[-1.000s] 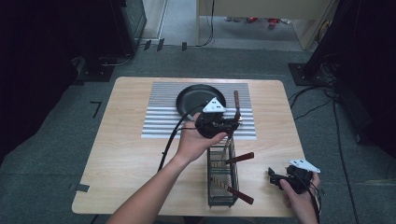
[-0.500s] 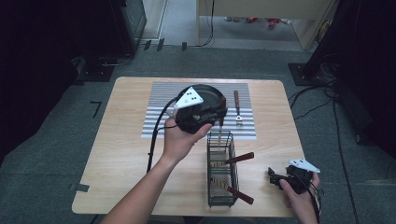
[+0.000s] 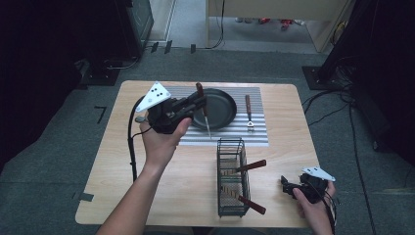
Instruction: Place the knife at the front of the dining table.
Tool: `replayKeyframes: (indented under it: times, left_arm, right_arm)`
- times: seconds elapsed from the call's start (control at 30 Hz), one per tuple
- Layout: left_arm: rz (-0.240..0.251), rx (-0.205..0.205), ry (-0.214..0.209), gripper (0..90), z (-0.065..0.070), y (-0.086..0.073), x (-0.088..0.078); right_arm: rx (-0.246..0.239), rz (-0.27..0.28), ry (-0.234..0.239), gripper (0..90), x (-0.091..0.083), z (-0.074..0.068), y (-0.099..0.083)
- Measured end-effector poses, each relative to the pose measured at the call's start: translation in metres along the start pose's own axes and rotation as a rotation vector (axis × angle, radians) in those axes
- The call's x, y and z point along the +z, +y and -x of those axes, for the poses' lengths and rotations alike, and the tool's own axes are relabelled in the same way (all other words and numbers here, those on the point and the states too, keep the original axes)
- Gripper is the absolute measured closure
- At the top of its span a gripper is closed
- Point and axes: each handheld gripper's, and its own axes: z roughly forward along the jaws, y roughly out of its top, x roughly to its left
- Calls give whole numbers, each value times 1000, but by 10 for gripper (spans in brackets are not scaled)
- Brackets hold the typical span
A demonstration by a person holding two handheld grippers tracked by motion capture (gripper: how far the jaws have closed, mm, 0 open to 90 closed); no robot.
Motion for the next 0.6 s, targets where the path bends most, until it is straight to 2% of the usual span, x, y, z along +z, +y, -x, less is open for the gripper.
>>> replayKeyframes:
  times: [0.03, 0.17, 0.3, 0.37, 0.4, 0.43, 0.6]
  left_arm:
    - [3, -1, 10, 765, -2, 0, -2]
    - [10, -6, 100, 764, -16, -3, -15]
    - [3, -31, 151, 764, -30, -9, -23]
    - [-6, -46, 204, 764, -41, -14, -29]
    - [-6, -46, 204, 764, -41, -14, -29]
    - [-15, -52, 238, 764, -47, -17, -31]
    - [-55, -54, 356, 764, -61, -26, -33]
  right_arm:
    - [0, 0, 0, 5, 0, 0, 0]
    - [0, 0, -1, 5, 0, 0, 0]
    - [-2, -1, -2, 4, 0, 0, 0]
    - [-2, -1, -3, 5, 0, 0, 0]
    - [-2, -1, -3, 5, 0, 0, 0]
    - [-2, -1, -3, 5, 0, 0, 0]
    - [-3, -1, -4, 5, 0, -1, 0]
